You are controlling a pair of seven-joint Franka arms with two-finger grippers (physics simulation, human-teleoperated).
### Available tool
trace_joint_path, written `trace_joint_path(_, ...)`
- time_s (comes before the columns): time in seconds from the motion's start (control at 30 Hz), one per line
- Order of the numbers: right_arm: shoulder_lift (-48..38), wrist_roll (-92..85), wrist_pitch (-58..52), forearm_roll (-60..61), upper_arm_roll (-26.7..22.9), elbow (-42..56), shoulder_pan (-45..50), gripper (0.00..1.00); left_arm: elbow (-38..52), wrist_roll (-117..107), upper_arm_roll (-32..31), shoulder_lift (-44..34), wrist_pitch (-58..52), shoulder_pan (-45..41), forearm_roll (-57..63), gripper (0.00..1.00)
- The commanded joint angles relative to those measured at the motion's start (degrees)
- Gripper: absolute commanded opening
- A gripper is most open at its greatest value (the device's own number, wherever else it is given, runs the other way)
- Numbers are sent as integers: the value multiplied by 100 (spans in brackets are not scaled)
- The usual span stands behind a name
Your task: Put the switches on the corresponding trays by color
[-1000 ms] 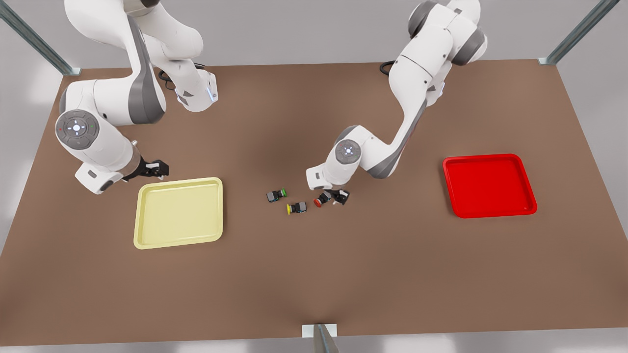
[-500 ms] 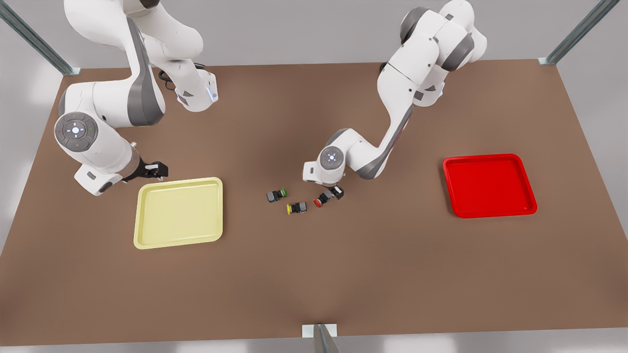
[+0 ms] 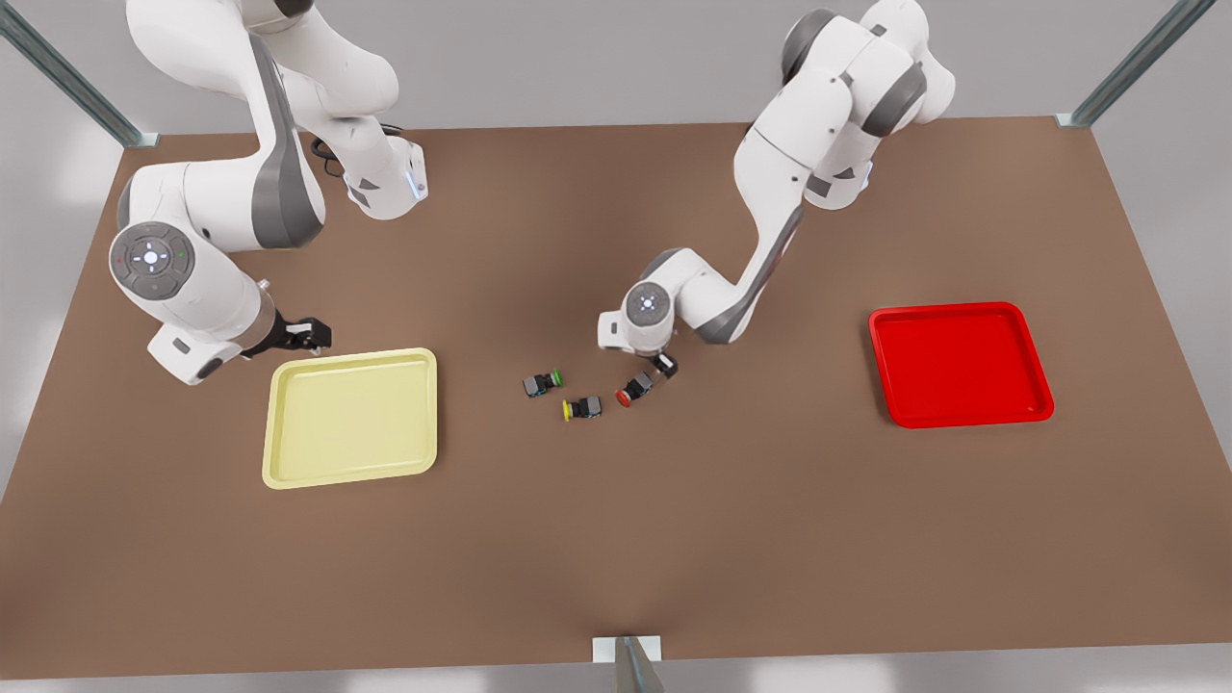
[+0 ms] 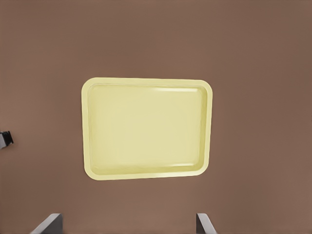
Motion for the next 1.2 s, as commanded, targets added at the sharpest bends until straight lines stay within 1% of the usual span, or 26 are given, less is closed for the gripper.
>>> trace_joint_path(0.0,0,-2,9,0,0,8,0,100,-2,10,-2,-1,-13,1,279,99)
trace_joint_path(0.13,0,-2,0,0,0,0,0,100,-265,115,7,-203,-180,97,358,99)
trace_joint_path(0.23,0,7,0,0,0,0,9,100,-344,203,7,-405,-488,334,490,99)
trace_joint_path(0.3,0,7,9,0,0,0,18,100,-353,229,7,-406,-488,466,595,99)
trace_joint_path(0.4,0,7,9,0,0,8,18,100,-309,221,-2,-335,-400,484,771,100)
trace_joint_path(0.67,0,-2,18,0,0,0,9,100,271,-17,-2,148,31,-149,384,100)
trace_joint_path(0.9,0,7,9,0,0,8,26,100,271,-70,7,210,84,-219,349,100)
trace_joint_path(1.0,0,-2,18,0,0,8,26,100,403,-87,16,412,233,-210,358,100)
trace_joint_path(1.17,9,7,26,0,0,8,26,100,376,-87,16,359,224,-193,375,100)
